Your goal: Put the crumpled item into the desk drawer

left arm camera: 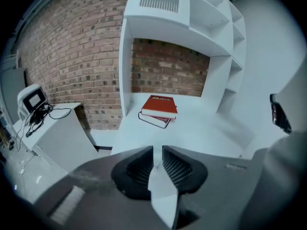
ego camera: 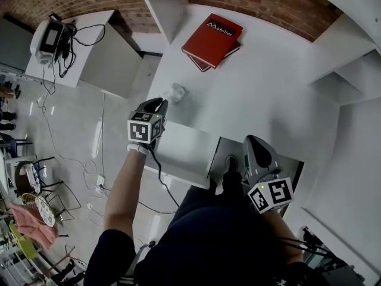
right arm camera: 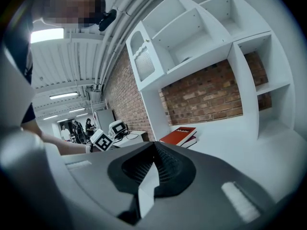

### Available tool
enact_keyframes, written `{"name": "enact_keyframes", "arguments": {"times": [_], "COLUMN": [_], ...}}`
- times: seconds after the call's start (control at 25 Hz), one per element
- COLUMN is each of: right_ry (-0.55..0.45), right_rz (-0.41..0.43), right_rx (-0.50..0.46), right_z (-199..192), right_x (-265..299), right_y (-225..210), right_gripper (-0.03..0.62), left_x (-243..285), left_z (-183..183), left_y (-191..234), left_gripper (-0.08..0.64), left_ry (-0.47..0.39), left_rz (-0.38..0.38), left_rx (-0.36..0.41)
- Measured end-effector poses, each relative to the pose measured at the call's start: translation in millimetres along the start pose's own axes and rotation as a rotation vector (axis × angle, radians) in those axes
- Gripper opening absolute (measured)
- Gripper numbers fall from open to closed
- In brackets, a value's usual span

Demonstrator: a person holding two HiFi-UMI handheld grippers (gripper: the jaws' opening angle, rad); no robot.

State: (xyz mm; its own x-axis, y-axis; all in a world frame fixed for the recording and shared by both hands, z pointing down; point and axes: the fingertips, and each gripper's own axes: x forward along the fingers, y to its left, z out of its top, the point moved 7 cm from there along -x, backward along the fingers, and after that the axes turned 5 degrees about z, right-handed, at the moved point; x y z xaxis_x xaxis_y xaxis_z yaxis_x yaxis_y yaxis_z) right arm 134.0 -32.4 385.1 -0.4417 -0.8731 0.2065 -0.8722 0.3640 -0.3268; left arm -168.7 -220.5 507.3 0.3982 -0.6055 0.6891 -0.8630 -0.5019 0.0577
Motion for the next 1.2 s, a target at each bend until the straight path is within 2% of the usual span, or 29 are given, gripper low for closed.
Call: {"name": "enact_keyframes", "arguments": {"times": [0.36, 0.6, 0.8, 0.88, 0.92, 1.2], "right_ry": [-0.011, -0.011, -0.006, -0.002, 0.0, 0.017], "right_rz": [-0.098, -0.144, -0.157, -0.153, -0.149, -0.075], "right_rx": [0.053, 0.07, 0.079, 0.082, 0.082, 0.07], "right_z": [-12.7, -17.1, -21.9, -23.0, -23.4, -22.8], "right_x": [-23.0, -35.9, -38.9, -38.6, -38.2, -25.9], "right_y": [-20.3, -28.6, -33.7, -33.6, -33.5, -31.9], "right_gripper": [0.002, 0.002, 0.002, 0.002, 0.002, 0.002], "left_x": [62.8, 95.8, 109.3, 108.5, 107.2, 83.2], "left_z": [-8.0, -21.3, -24.5, -24.6, -25.1, -32.5], "left_y": [5.2, 11.6, 13.3, 12.7, 12.0, 5.8], "left_gripper": [0.064, 0.081, 0.078, 0.018, 0.012, 0.006], "left_ry": [0.221, 0.328, 0.356, 0.355, 0.355, 0.315], "left_rz": [-0.046, -0.012, -0.005, -0.005, -0.004, 0.006], "left_rx": [0.09, 0.107, 0.109, 0.097, 0.092, 0.043]}}
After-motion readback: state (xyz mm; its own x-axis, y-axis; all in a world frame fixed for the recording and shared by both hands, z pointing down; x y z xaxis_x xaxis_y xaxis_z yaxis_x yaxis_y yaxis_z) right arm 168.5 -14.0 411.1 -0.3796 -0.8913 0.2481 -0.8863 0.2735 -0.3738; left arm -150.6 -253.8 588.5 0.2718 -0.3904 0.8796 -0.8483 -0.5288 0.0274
